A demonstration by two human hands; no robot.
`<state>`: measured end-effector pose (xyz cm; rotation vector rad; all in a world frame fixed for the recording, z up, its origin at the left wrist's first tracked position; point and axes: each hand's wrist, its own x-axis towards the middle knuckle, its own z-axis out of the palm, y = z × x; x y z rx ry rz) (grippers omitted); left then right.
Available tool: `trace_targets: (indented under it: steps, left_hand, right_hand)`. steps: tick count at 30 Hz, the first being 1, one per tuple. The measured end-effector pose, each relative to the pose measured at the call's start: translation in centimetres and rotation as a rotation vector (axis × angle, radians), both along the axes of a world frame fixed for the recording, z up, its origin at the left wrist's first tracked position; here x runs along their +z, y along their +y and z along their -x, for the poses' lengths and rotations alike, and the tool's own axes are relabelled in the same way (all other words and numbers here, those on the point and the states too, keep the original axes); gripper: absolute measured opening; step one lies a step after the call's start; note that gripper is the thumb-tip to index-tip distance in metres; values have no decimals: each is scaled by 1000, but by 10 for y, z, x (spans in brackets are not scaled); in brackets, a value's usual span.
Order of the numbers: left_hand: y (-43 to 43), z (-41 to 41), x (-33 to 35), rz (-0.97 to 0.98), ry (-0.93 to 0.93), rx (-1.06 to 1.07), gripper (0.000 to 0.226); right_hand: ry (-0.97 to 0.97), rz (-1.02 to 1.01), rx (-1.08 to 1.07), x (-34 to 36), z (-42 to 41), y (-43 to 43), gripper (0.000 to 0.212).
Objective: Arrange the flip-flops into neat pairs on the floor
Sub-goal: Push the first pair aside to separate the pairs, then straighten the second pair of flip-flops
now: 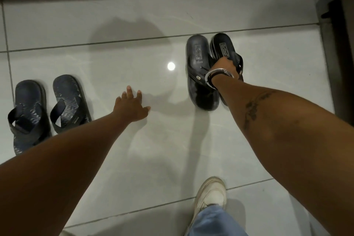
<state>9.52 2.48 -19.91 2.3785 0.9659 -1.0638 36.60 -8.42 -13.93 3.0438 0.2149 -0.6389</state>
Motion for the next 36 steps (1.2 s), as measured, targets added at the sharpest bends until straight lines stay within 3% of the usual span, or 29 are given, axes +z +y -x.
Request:
trace_targets:
  steps: [11,15,19,22,26,30,33,36]
  left_hand:
    - [-1,4,-3,24,-30,37,77]
    - [-3,3,2,40,-28,95,73]
    - [-1,10,15,42,-38,70,70]
    - [4,33,29,13,-60,39,66]
    - [37,79,53,-204,-67,255,67]
    - [86,140,64,-404,52,432,56]
    - [104,177,64,-330,163,617,51]
    - [108,192,57,-204,123,771,47]
  right_hand:
    - [7,12,83,-14,3,2,19]
    - [-65,172,166,-12,16,2,28]
    - [-175,167,525,-8,59,4,48]
    - [-32,65,858,-7,123,21,61]
    - [329,24,993,-16,215,52,69]
    - [441,110,1012,-34,286,68,75]
    - [415,182,1003,-45,312,65,81]
    - [347,247,1059,-50,314,60,87]
